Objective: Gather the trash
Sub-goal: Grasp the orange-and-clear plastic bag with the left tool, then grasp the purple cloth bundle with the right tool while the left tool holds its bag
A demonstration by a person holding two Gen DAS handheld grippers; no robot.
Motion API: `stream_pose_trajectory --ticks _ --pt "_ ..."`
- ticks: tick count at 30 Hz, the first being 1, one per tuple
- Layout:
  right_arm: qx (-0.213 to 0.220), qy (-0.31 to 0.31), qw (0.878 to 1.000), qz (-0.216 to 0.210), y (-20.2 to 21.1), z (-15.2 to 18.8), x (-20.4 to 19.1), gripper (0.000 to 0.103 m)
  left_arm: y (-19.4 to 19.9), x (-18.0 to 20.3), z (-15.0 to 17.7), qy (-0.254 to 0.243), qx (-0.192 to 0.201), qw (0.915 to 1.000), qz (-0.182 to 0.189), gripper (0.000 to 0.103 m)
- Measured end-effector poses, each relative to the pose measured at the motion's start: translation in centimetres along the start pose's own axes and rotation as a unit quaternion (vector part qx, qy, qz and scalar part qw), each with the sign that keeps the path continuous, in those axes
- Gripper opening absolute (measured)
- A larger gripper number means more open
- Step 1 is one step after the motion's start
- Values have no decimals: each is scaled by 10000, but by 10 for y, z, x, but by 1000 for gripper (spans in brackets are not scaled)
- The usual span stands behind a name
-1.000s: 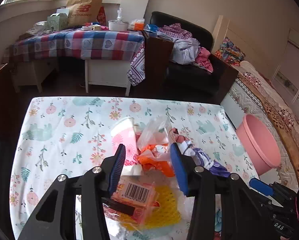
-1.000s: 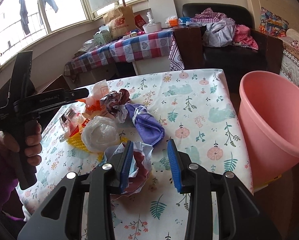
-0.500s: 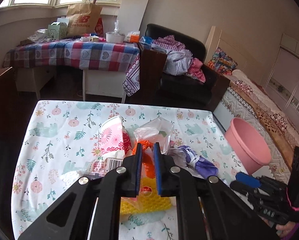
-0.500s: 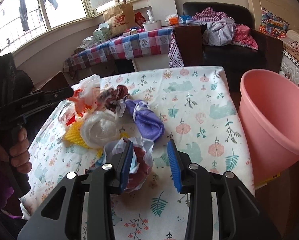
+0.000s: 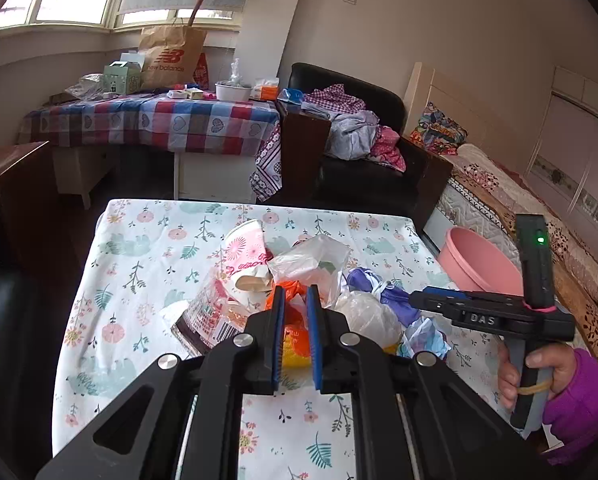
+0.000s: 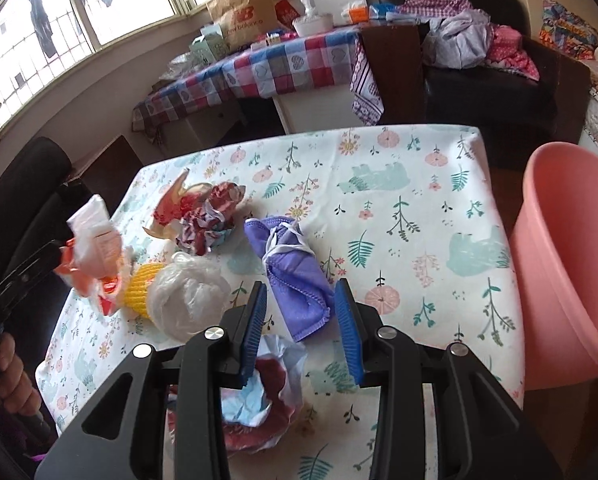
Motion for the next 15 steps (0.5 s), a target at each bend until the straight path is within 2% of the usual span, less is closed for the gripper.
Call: stream_pose_trajectory --ticks 5,12,13,14,15 --pt "-373 266 9987 209 -22 2 0 36 11 -3 4 102 75 9999 13 10" --pt "-245 361 9990 116 -20 6 -10 36 19 -4 7 141 116 9998 -23 10" --pt "-234 391 9989 122 -18 8 -12 34 20 -4 8 152 115 9998 -24 10" --pt "-233 409 9988 134 -17 9 -13 27 20 -4 8 153 115 9998 -26 10" --pt "-222 411 9988 142 -16 10 -15 27 21 -4 9 153 113 9998 -26 10"
Point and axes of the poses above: each gripper's, at about its wrist camera, not at the fingertips, and y roughly against the way its jaws point, x to its right, z to its underside, the point moved 8 cm from there along -y, roughly the way its jaws point, and after that the axes turned 5 degrees about z, right-handed, at the moved point
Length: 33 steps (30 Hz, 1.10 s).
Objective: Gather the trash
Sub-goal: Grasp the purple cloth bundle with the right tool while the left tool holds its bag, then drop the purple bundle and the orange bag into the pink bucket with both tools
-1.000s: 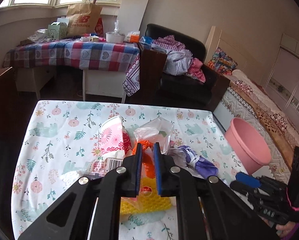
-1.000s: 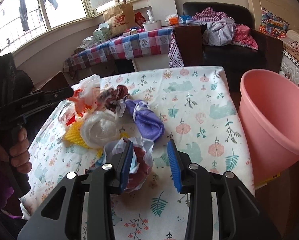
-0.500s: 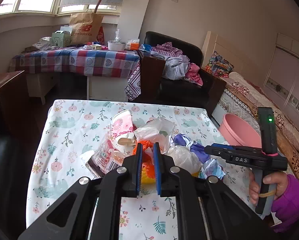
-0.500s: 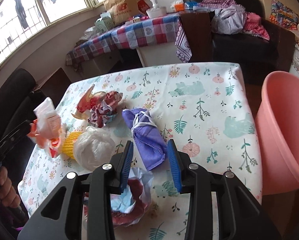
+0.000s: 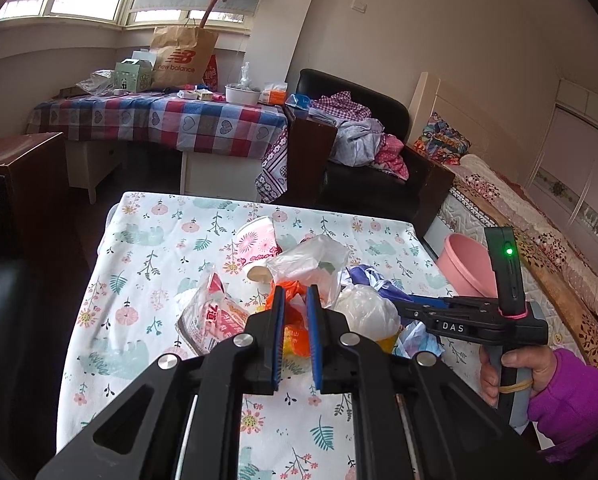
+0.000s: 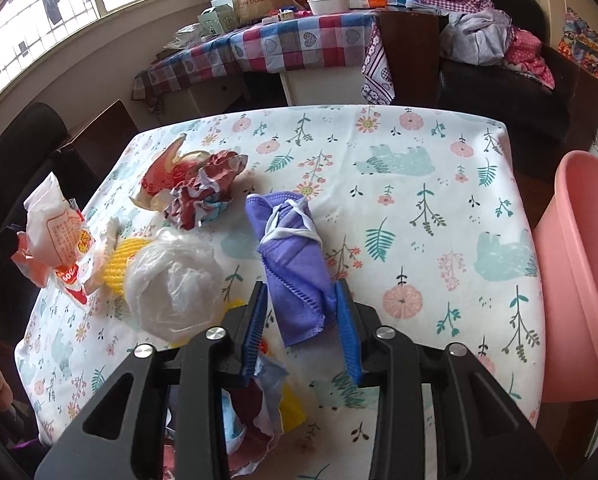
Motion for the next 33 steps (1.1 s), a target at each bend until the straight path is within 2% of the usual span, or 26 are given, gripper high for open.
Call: stream_pose_trajectory --ticks 2,6,15,23,33 --pt "96 -17 9999 -33 7 1 -2 22 1 1 0 -8 6 10000 13 10" --pt "187 20 9998 15 16 5 -4 18 2 5 0 -77 36 10000 19 10" --pt "962 -171 9952 39 74 0 1 17 6 14 -10 -78 205 9997 46 10" --pt "1286 -188 9912 233 106 8 10 17 2 36 -22 -182 345 9990 220 10" --pt "1751 -734 9804 524 134 14 51 17 -17 84 -43 -472 426 9964 555 10"
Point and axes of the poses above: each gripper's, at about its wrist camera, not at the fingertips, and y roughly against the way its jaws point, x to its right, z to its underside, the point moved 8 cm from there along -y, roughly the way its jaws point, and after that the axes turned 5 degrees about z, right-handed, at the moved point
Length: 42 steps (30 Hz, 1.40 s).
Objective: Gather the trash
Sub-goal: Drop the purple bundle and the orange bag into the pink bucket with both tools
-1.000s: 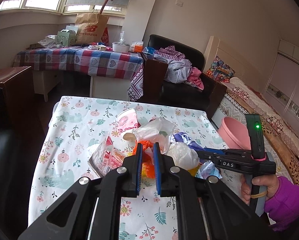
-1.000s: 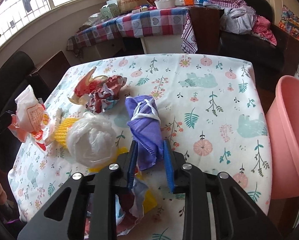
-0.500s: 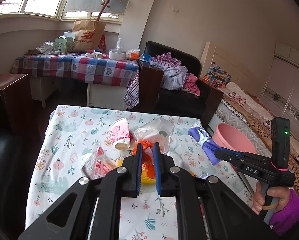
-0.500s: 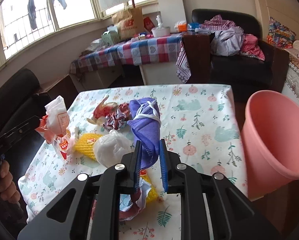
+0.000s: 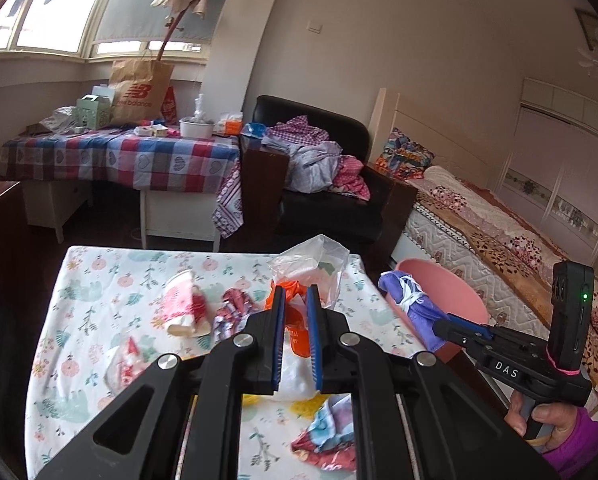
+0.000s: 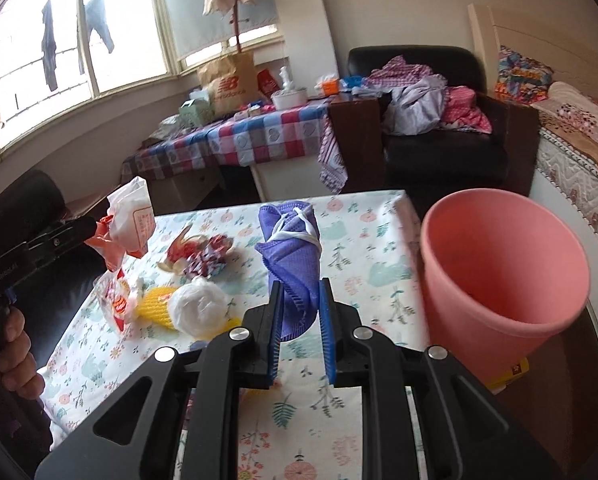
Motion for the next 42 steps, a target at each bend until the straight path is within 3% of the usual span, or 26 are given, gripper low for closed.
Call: stream_pose_trajectory --ticks 12,23,33,42 --pt "320 -738 9934 815 16 -10 96 18 -65 82 -15 -463 -224 9962 707 10" --pt "311 -1095 9864 1190 8 -3 145 18 -143 159 -11 -741 -660 9874 1233 10" --pt "198 -1333 9800 1467 -9 2 176 18 -216 186 14 -636 -1321 9822 1177 10" --pt "100 -1339 9781 1589 -25 3 187 18 -237 191 30 -618 -1497 9799 1168 10"
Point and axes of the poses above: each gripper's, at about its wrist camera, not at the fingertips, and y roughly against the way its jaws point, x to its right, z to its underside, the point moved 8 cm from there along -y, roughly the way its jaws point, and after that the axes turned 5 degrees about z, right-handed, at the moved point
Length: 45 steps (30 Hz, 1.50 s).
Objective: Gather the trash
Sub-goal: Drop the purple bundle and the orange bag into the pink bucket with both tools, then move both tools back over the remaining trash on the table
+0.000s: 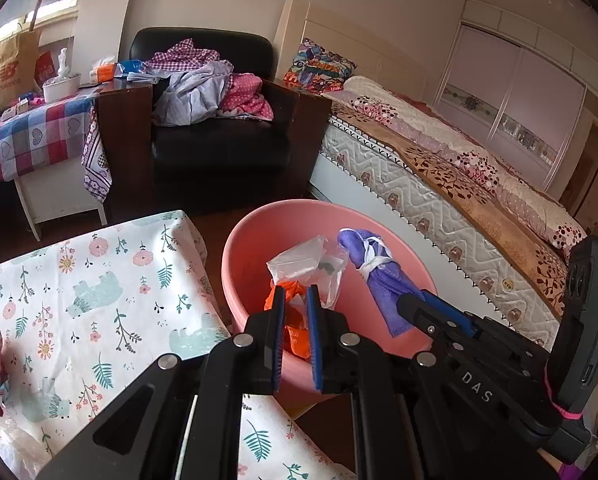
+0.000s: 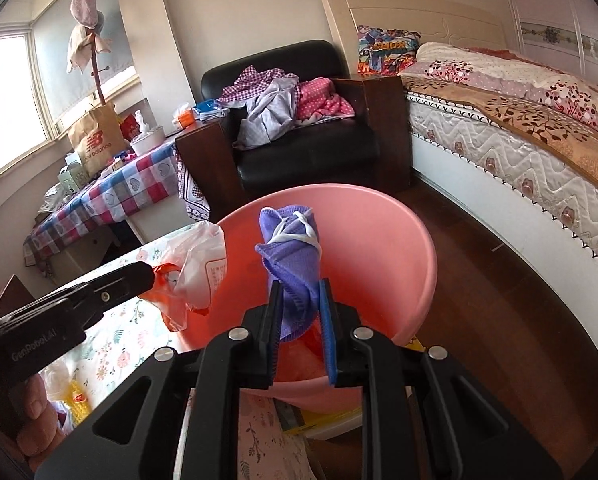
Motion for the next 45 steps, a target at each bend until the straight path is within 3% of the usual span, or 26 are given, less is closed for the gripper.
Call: stream_pose_trajectory --ticks 8,12,19,21,22,23,25,36,45 --pt "-134 -9 9999 35 -9 3 0 20 -1 0 4 -7 -35 10000 -31 12" --pt "-117 -35 9999 40 -7 2 1 20 4 1 2 15 33 10000 -3 29" --pt "-125 0 9999 106 -1 2 0 20 27 8 -4 -94 267 9996 50 30" --pt "-143 -6 9999 80 1 3 -2 28 35 10 -4 -171 320 9993 66 31" --pt "-124 -21 9999 54 4 3 -4 39 38 11 -4 -214 338 9992 74 31" --pt "-97 -30 9999 23 7 4 -5 43 43 12 -4 -260 363 9990 75 32" --pt "-76 13 10000 -16 11 4 -9 43 51 13 -3 -304 401 9987 101 32" --pt "205 320 9985 -387 50 10 -57 43 96 -1 15 -276 475 9985 -19 47" --pt "228 952 9917 -830 71 26 -118 46 149 -32 42 -209 557 9977 -328 47"
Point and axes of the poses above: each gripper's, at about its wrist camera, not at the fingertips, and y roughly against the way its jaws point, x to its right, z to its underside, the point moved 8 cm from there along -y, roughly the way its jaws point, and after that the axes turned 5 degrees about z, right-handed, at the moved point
